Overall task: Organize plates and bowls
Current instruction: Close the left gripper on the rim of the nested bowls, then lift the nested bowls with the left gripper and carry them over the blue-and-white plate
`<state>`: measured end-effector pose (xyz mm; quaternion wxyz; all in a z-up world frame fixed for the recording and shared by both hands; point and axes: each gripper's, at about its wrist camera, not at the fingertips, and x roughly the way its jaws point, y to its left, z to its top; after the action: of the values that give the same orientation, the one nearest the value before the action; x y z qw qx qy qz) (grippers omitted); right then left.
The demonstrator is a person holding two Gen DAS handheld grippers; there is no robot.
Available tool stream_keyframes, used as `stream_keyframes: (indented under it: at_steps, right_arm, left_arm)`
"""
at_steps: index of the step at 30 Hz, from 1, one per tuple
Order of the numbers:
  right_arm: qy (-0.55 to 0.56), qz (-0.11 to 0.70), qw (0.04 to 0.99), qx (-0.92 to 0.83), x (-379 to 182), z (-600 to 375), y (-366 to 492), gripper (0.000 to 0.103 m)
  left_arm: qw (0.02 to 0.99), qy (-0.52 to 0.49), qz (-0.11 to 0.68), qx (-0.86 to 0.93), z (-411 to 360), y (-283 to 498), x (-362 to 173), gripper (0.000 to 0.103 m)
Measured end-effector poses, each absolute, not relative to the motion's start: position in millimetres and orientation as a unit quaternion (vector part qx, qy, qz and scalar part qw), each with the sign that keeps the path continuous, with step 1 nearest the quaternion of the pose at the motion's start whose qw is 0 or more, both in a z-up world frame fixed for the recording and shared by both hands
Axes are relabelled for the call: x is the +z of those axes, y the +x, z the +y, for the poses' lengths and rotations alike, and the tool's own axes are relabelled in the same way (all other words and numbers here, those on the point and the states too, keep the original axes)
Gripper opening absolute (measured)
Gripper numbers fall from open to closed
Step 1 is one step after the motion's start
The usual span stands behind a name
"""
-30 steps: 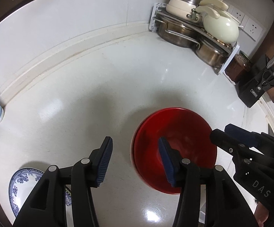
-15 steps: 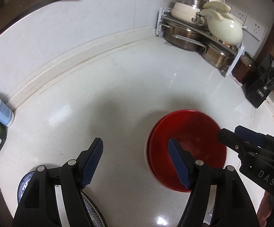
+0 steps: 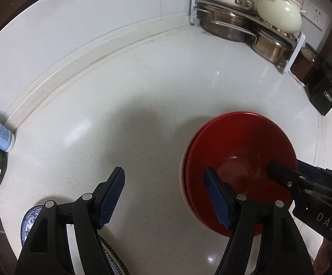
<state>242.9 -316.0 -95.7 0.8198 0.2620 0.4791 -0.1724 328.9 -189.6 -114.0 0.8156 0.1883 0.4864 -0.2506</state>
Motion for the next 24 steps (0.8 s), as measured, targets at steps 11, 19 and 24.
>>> stream_keyframes:
  at_steps: [11, 19, 24]
  right_arm:
    - [0.292, 0.494, 0.802, -0.165, -115.1, -326.9, 241.9, 0.05]
    - [0.299, 0.501, 0.795, -0.166, -123.1, -331.4, 244.5, 0.049]
    - [0.302, 0.507, 0.792, -0.157, -126.5, -333.9, 245.4, 0.048]
  left_arm:
    - [0.806, 0.201, 0.502, -0.241, -203.8, 334.3, -126.9, 0.07]
    - [0.801, 0.194, 0.516, -0.236, -208.2, 333.8, -131.7, 0.06]
    - [0.789, 0.176, 0.538, -0.239, -209.8, 333.3, -137.3, 0.046]
